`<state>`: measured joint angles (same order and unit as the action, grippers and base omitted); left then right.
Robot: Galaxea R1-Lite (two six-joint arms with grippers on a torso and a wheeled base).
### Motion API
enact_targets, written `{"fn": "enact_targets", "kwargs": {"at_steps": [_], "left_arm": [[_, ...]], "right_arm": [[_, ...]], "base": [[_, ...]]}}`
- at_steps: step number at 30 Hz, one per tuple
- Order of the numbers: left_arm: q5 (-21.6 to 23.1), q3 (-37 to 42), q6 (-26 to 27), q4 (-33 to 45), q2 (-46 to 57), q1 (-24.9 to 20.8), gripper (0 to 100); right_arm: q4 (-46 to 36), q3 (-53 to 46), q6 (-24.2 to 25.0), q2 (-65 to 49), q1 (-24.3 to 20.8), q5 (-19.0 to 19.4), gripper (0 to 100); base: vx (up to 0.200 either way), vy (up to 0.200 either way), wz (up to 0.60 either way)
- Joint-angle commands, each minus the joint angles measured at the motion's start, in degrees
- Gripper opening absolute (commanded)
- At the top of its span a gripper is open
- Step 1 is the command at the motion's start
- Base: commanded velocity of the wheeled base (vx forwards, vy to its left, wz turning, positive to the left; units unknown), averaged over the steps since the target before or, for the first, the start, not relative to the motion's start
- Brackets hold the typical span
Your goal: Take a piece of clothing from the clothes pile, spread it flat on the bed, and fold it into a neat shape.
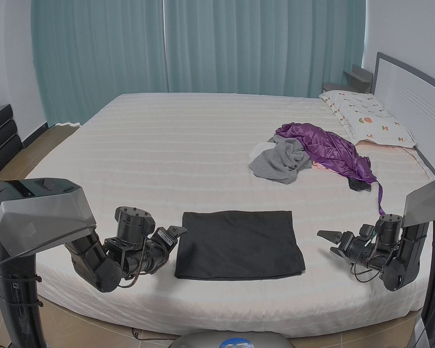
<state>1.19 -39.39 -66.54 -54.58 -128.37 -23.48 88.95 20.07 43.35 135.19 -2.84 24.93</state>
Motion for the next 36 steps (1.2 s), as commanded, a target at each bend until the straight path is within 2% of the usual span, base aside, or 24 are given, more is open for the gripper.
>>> {"fn": "enact_targets", "kwargs": {"at_steps": [1, 2, 6, 9, 12, 16, 22, 29, 30, 36], "left_arm": [[-0.05, 0.1, -0.17, -0.09, 0.13, 0.1, 100], [-0.05, 0.1, -0.17, -0.09, 0.13, 0.1, 100], [-0.67, 1.24, -0.26, -3.25, 0.13, 0.54, 100], [-0.67, 2.3, -0.08, -5.54, -0.04, 0.89, 100], [-0.67, 3.79, 0.09, -8.35, -0.3, 0.8, 100], [-0.58, 4.67, 0.0, -9.23, -0.13, 0.98, 100], [-0.58, 4.76, 0.0, -9.23, -0.39, 0.89, 100], [-0.58, 4.67, 0.0, -9.23, -0.57, 0.89, 100], [-0.58, 4.67, 0.0, -9.23, -0.57, 0.89, 100], [-0.58, 4.67, 0.0, -9.23, -0.57, 0.89, 100]], "right_arm": [[0.69, 1.38, 1.47, 0.25, -1.82, -0.58, 100], [0.69, 1.38, 1.47, 0.25, -1.82, -0.58, 100], [0.17, 3.49, 2.88, 1.04, -6.21, -6.03, 100], [0.08, 4.9, 4.2, 1.83, -8.67, -7.79, 100], [-0.36, 9.82, 5.25, 4.64, -12.28, -11.13, 100], [-2.65, 15.62, 5.25, 7.54, -13.86, -14.03, 100], [-7.74, 25.29, 5.43, 11.94, -14.12, -15.96, 100], [-10.12, 29.59, 5.61, 12.9, -14.03, -15.96, 100], [-10.2, 29.86, 5.61, 12.99, -13.86, -15.96, 0], [-10.2, 30.47, 5.69, 13.34, -13.68, -16.05, 0]], "base": [[0.0, 0.0, 0.0], [0.0, 0.0, 0.0], [0.0, 0.0, 0.0], [0.2, 0.0, 0.0], [0.2, 0.0, 0.0], [0.0, 0.0, 0.0], [0.0, 0.0, 0.0], [0.0, 0.0, 0.0], [0.0, 0.0, 0.0], [0.0, 0.0, 0.0]]}}
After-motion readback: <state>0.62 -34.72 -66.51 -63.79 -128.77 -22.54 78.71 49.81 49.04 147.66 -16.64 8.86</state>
